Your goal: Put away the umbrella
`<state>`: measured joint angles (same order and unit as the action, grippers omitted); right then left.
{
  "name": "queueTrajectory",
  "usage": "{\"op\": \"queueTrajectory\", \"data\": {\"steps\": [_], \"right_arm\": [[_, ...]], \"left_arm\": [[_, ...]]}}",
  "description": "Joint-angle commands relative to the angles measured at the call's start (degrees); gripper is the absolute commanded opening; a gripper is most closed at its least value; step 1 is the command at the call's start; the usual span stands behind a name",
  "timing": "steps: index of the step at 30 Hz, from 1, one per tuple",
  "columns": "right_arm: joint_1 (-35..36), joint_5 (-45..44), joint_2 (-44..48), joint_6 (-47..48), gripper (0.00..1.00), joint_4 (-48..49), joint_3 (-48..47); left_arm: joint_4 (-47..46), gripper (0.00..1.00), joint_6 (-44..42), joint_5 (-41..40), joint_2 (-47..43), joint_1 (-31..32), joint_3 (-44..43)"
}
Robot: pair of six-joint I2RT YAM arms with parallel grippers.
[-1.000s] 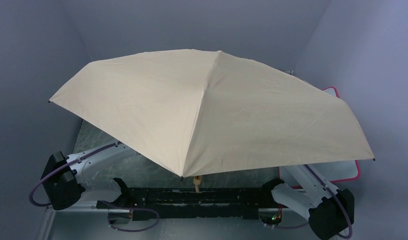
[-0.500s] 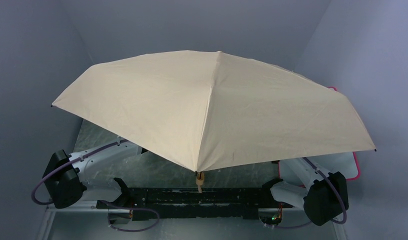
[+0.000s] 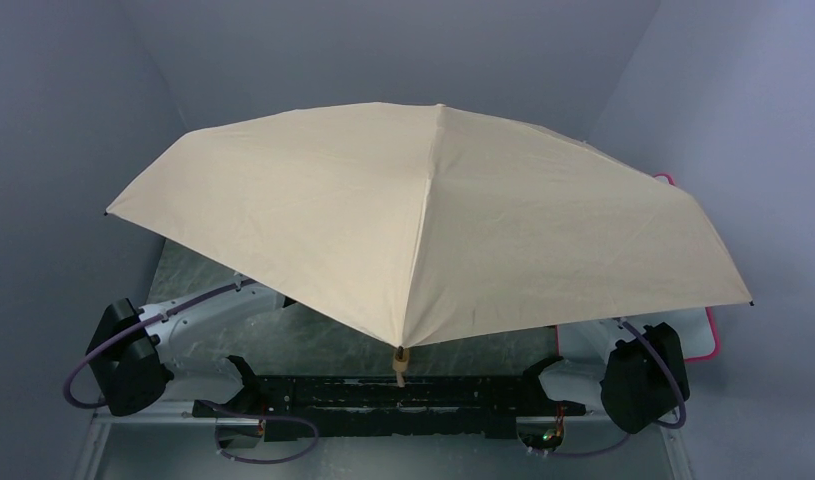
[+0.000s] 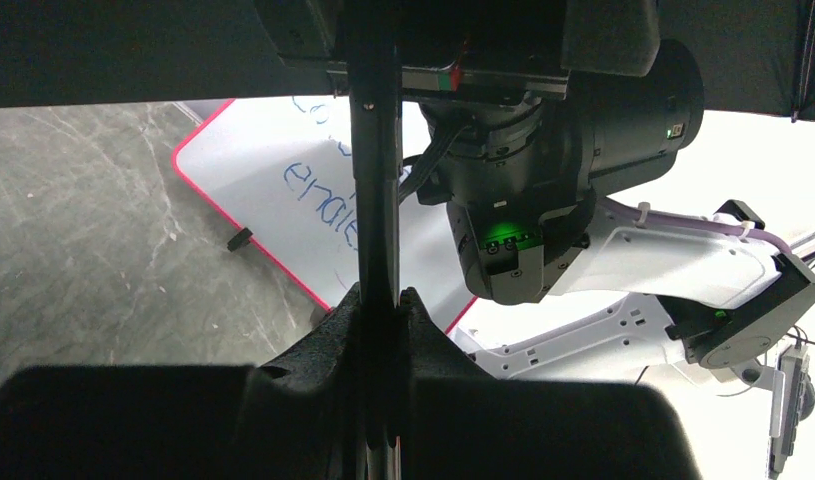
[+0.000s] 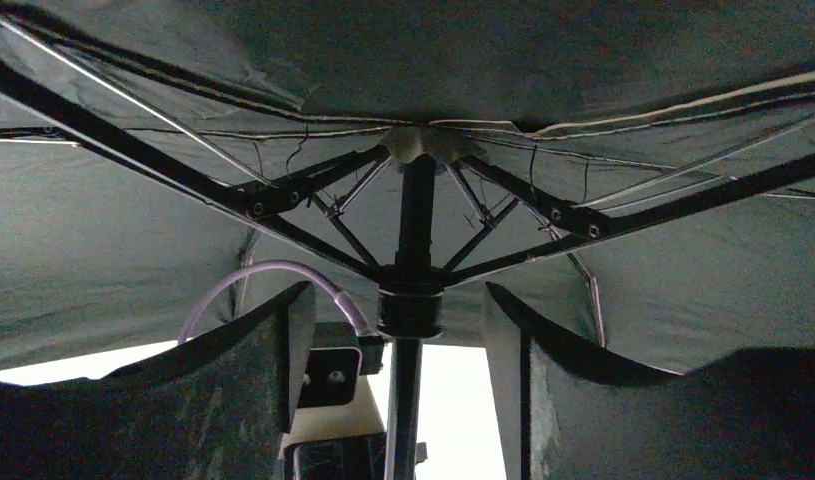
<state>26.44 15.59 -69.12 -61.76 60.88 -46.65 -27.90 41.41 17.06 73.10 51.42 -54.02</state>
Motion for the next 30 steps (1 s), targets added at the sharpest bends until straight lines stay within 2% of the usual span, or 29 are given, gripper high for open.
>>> {"op": "queueTrajectory", "data": {"steps": [1,12,13,15,18,19,23,30], "right_arm": [[0.3,0.1,-0.7,-1.1,0.64,3.4,-2.8],[0.5,0.2,-1.9,-1.9,0.51,4.5,-3.4],[0.5,0.2,-1.9,-1.8,0.48,4.4,-3.5],[0.5,0.5,-1.9,-1.0,0.27,4.6,-3.5],[0.5,-0.3,-1.1,0.6,0.03,6.2,-2.3],[0.5,-0.5,-0.7,1.1,0.0,6.2,-1.8],[1.3,0.8,0.7,3.8,0.0,4.7,0.0],[6.7,-3.5,6.4,7.4,0.0,-0.6,8.3]], "left_arm": [[-1.8,0.05,-1.0,4.0,-0.1,1.3,-3.1],[-0.8,0.05,-1.4,3.8,-0.8,1.7,-2.7],[-0.7,0.05,-1.4,3.8,-0.8,1.7,-2.6],[-0.7,0.05,-1.4,3.7,-1.0,1.7,-2.4],[-0.7,0.05,-1.5,3.8,-1.0,1.8,-2.1],[-0.6,0.05,-1.6,3.8,-1.1,1.8,-2.2],[-0.4,0.05,-1.5,3.3,-1.5,1.8,-2.0],[0.4,0.05,-1.2,-0.7,-2.0,1.7,-2.4]]}}
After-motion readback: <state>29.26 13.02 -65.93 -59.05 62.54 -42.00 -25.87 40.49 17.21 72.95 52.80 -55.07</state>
